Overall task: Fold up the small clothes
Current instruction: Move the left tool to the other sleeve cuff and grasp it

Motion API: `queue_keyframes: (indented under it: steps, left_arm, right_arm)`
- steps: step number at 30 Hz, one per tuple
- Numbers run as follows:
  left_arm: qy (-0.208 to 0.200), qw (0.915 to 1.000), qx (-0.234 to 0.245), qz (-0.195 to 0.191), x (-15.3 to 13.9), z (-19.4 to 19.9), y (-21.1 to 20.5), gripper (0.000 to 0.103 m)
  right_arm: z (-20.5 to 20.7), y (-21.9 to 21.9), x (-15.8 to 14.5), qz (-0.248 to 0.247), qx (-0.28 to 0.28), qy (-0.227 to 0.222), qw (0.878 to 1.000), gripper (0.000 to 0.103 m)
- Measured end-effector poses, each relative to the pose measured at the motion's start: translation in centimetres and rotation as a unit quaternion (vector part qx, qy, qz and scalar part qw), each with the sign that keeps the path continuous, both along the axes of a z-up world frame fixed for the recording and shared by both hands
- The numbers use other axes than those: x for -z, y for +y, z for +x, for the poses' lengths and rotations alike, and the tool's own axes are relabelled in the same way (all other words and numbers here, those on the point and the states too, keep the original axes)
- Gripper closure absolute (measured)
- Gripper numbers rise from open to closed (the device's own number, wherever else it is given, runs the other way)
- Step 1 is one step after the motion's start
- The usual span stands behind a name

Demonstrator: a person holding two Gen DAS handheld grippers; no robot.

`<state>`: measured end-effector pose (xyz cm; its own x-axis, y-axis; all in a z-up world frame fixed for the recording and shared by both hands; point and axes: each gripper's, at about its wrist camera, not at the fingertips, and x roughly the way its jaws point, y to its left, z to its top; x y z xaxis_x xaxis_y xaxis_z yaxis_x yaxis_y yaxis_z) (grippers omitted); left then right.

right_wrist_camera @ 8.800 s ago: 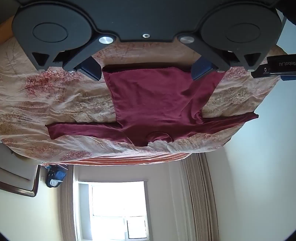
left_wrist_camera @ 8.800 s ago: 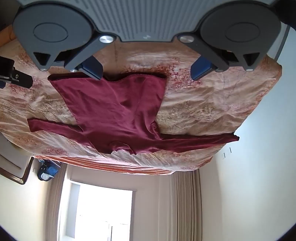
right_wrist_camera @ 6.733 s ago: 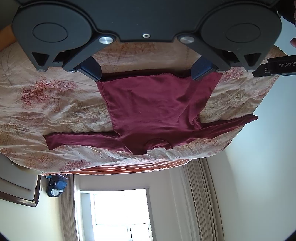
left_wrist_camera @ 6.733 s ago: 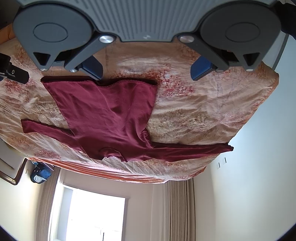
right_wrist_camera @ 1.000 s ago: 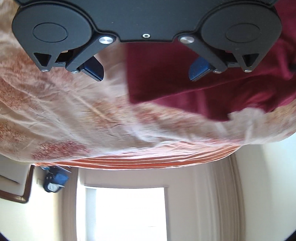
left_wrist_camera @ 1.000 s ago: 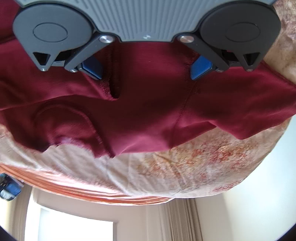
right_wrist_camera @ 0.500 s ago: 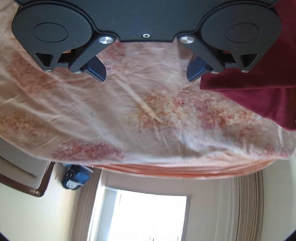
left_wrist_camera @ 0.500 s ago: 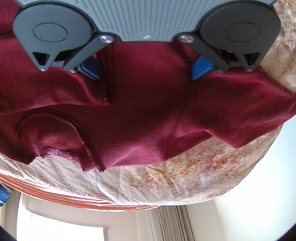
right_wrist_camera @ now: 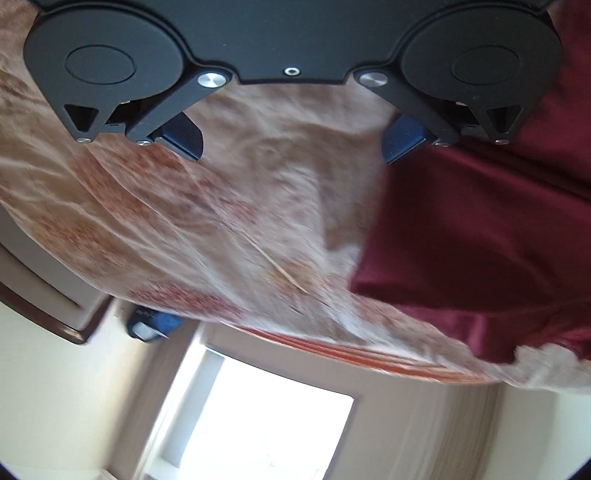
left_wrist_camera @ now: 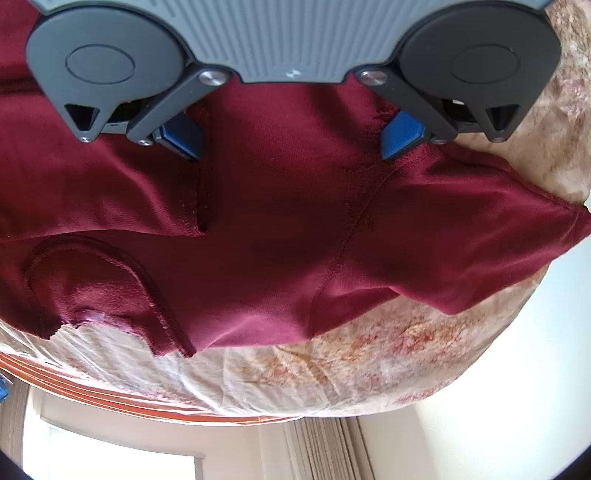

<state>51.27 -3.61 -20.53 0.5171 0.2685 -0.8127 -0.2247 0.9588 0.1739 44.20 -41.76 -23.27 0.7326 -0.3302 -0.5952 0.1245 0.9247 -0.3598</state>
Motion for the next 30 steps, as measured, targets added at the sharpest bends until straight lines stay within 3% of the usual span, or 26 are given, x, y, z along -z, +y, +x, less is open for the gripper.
queue_keyframes:
  steps: [3,6,11,15,20,24,30]
  left_arm:
    - [0.001,1.0000,0.002,0.001,-0.1,0.0,0.0,0.001]
    - [0.002,0.9999,0.010,-0.012,-0.9,-0.2,0.2,0.000]
    - [-0.002,0.9975,0.008,-0.070,-3.4,-1.1,1.6,0.000]
    - [-0.016,0.9928,-0.042,-0.112,-5.6,-2.2,4.1,0.000]
    - [-0.033,0.9831,-0.113,-0.140,-7.5,-4.1,9.5,0.000]
    - [-0.033,0.9796,-0.158,-0.119,-8.2,-5.8,15.1,0.000]
    - [-0.054,0.9772,-0.182,-0.094,-8.4,-8.2,25.2,0.000]
  right_arm:
    - [-0.1,-1.2,0.1,0.027,0.007,0.002,1.000,0.001]
    - [-0.9,-1.0,-0.9,0.010,0.013,-0.004,1.000,0.001]
    - [-2.9,-0.1,-3.7,0.022,0.031,-0.023,0.999,0.001]
    - [-4.7,2.2,-5.6,0.051,0.028,-0.008,0.998,0.001]
    - [-7.6,7.1,-7.7,0.099,-0.046,0.026,0.994,0.001]
    - [-9.4,12.0,-9.1,0.115,-0.093,0.043,0.988,0.001]
    - [-9.9,19.0,-10.0,0.142,-0.123,0.070,0.980,0.001]
